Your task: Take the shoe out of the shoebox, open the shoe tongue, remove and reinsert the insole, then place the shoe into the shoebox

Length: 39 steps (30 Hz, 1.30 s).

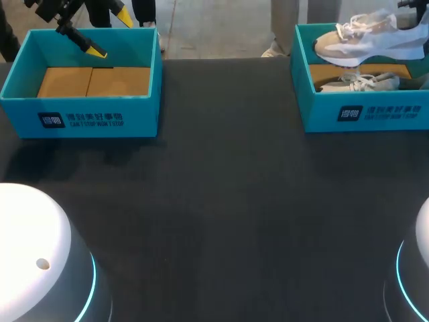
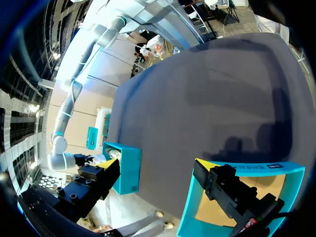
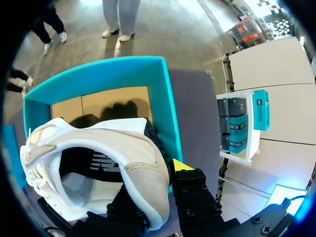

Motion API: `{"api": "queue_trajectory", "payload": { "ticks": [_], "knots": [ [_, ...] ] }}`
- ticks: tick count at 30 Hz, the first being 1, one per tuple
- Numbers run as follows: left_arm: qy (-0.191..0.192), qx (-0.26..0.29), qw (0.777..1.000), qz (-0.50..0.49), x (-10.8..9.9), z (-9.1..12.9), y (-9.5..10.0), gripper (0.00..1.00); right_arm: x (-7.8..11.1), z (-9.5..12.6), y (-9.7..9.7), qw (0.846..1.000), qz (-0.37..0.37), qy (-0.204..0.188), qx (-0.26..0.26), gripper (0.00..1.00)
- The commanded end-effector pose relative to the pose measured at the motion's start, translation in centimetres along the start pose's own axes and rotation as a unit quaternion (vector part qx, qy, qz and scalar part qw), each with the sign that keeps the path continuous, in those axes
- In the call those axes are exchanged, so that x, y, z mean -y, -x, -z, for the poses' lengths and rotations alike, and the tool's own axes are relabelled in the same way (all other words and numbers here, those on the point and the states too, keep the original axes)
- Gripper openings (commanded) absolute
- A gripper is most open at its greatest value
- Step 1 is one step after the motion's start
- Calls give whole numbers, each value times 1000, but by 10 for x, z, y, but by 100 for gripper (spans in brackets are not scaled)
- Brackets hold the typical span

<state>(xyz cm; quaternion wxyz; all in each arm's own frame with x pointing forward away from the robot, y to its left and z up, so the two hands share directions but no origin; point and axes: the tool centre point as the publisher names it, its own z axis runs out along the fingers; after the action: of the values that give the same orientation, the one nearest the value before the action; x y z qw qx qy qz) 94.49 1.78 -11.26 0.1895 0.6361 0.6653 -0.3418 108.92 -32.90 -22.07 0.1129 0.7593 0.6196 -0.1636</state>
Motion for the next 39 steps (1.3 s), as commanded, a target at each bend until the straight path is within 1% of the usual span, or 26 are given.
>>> {"api": "queue_trajectory", "payload": {
  "ticks": [1, 13, 22, 30, 39],
  "knots": [
    [2, -1, 1000, 0, 1, 0, 0, 100, 5, -11, -1, 1000, -2, 2, -3, 0],
    [2, -1, 1000, 0, 1, 0, 0, 100, 8, -28, -3, 1000, -7, -8, -3, 0],
    [2, -1, 1000, 0, 1, 0, 0, 100, 10, -35, -4, 1000, -7, -16, -3, 0],
    [2, -1, 1000, 0, 1, 0, 0, 100, 10, -35, -4, 1000, -8, -16, -2, 0],
    [2, -1, 1000, 0, 1, 0, 0, 100, 7, -29, 0, 1000, -9, -10, 2, 0]
  ]
}}
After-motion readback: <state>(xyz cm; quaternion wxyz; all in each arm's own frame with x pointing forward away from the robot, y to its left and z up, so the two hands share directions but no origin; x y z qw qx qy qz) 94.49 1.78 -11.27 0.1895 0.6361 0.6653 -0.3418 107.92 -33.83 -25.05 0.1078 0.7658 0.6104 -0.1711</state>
